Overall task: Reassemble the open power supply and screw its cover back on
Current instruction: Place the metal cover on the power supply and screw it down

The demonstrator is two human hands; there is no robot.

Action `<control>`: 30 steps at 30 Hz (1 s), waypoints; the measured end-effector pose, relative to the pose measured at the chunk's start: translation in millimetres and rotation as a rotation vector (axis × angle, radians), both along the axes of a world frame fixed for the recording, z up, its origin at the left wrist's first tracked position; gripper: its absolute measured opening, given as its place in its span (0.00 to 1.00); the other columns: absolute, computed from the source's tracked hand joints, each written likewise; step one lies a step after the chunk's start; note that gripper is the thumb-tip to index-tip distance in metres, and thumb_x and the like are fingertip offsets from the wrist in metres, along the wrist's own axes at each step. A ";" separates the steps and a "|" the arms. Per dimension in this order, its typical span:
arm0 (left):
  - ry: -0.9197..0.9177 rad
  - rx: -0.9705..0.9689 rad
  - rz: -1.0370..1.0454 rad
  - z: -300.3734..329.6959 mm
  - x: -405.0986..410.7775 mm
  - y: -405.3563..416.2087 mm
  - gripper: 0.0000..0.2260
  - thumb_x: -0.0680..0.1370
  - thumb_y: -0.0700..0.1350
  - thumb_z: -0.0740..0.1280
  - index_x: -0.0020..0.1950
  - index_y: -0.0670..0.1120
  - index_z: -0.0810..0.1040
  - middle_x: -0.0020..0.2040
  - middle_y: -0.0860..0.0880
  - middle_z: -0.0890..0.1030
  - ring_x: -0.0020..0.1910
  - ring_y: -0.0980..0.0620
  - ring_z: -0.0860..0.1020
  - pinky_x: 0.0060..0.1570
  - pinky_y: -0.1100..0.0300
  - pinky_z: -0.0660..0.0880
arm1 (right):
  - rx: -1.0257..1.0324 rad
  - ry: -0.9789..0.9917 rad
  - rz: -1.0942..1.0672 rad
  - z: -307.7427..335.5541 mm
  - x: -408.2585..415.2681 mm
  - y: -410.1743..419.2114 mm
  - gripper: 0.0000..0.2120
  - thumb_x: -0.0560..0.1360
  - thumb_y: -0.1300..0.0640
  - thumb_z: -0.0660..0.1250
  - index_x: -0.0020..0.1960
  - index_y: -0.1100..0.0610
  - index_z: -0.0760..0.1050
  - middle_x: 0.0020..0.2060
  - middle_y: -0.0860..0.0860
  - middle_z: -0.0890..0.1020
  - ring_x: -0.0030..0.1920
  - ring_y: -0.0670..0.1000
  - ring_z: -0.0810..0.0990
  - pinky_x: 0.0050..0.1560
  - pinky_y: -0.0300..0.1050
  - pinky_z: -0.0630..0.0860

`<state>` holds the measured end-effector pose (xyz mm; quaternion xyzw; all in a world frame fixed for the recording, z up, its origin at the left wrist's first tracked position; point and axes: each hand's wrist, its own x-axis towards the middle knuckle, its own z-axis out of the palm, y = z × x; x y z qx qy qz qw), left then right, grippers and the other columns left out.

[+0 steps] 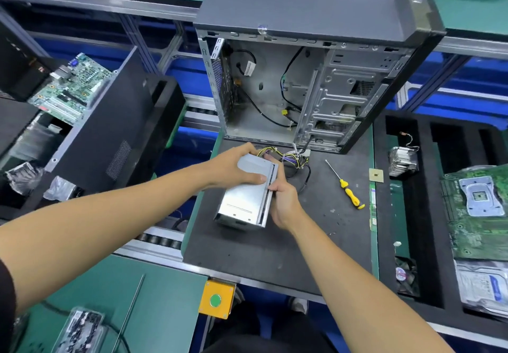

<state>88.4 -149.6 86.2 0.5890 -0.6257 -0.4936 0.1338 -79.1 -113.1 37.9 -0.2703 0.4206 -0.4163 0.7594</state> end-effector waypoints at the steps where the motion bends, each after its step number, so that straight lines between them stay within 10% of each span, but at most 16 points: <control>1: -0.028 -0.011 0.024 -0.7 -2.9 1.7 0.17 0.71 0.58 0.78 0.51 0.61 0.72 0.52 0.51 0.78 0.46 0.51 0.80 0.41 0.57 0.80 | 0.005 0.005 0.008 0.4 0.5 -0.6 0.40 0.61 0.63 0.55 0.75 0.53 0.64 0.63 0.55 0.78 0.56 0.54 0.81 0.54 0.52 0.81; 7: -0.257 -0.038 0.085 -3.6 -16.6 5.7 0.22 0.65 0.65 0.72 0.52 0.62 0.67 0.55 0.50 0.71 0.55 0.42 0.76 0.57 0.42 0.77 | -0.008 0.026 0.026 0.7 1.8 -4.2 0.41 0.60 0.63 0.55 0.74 0.53 0.64 0.66 0.58 0.75 0.63 0.59 0.75 0.68 0.61 0.72; 14: -0.388 -0.144 0.051 -17.3 -15.5 10.0 0.29 0.71 0.73 0.68 0.64 0.65 0.60 0.60 0.50 0.69 0.56 0.40 0.76 0.50 0.48 0.71 | 0.006 0.035 0.064 -7.8 -0.9 -8.2 0.33 0.60 0.63 0.56 0.64 0.48 0.72 0.52 0.51 0.84 0.55 0.55 0.80 0.64 0.57 0.73; 19: -0.168 -0.239 0.365 -27.0 -8.1 18.8 0.45 0.71 0.74 0.66 0.76 0.74 0.38 0.79 0.58 0.34 0.73 0.38 0.69 0.68 0.45 0.68 | -0.092 0.243 0.155 -3.3 16.4 -10.4 0.43 0.58 0.61 0.60 0.74 0.45 0.63 0.71 0.54 0.71 0.69 0.57 0.71 0.71 0.62 0.68; 26: 0.311 -0.062 0.887 -20.1 -28.6 10.9 0.30 0.82 0.58 0.64 0.81 0.56 0.56 0.79 0.48 0.56 0.78 0.45 0.59 0.73 0.51 0.57 | -0.004 0.254 0.079 -5.5 17.8 -10.9 0.45 0.58 0.60 0.64 0.74 0.41 0.60 0.65 0.52 0.73 0.62 0.60 0.76 0.62 0.63 0.76; 30: 0.578 0.099 0.833 -14.5 -29.5 18.7 0.24 0.82 0.52 0.64 0.77 0.51 0.63 0.72 0.50 0.64 0.63 0.61 0.70 0.58 0.63 0.72 | -0.002 0.421 0.018 1.4 8.2 -9.8 0.44 0.58 0.48 0.70 0.72 0.39 0.59 0.63 0.52 0.75 0.58 0.57 0.80 0.57 0.58 0.80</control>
